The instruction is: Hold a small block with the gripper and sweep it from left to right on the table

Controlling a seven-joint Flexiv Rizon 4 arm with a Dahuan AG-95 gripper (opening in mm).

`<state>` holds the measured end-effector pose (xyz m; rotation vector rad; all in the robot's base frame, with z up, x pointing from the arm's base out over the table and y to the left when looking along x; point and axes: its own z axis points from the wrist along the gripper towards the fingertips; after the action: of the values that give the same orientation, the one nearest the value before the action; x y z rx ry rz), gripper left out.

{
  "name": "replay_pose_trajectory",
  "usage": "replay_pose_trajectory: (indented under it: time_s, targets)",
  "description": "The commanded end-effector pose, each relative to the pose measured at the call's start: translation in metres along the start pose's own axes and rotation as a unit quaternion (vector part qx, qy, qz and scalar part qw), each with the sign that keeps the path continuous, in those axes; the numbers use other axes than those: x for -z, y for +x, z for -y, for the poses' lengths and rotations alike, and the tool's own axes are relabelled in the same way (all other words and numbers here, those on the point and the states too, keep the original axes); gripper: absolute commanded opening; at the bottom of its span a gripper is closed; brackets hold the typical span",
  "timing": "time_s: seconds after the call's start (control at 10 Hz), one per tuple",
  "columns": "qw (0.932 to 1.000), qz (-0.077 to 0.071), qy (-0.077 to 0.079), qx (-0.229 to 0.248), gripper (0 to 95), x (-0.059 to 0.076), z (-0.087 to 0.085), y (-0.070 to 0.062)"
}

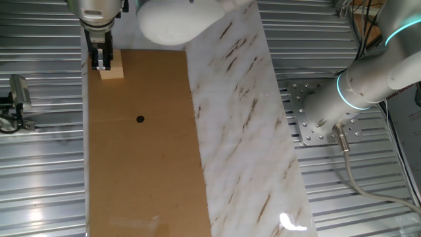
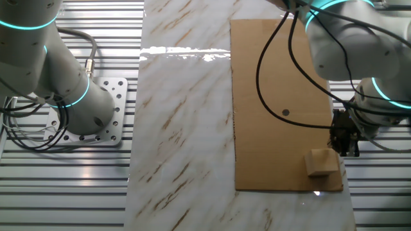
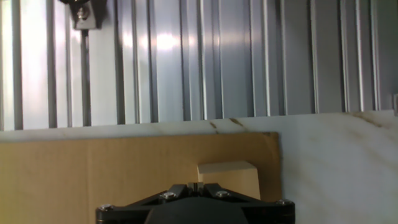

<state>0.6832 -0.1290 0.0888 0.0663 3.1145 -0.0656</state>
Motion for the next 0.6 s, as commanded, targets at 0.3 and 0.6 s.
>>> replay_pose_trajectory:
  time_s: [0.3, 0.6]
  targets:
    - [0.9999, 0.003, 0.01, 0.0, 0.0, -0.0001, 0.0008, -0.0001]
    - [1.0, 0.0, 0.009, 0.0, 0.0, -0.0001, 0.0008, -0.0001]
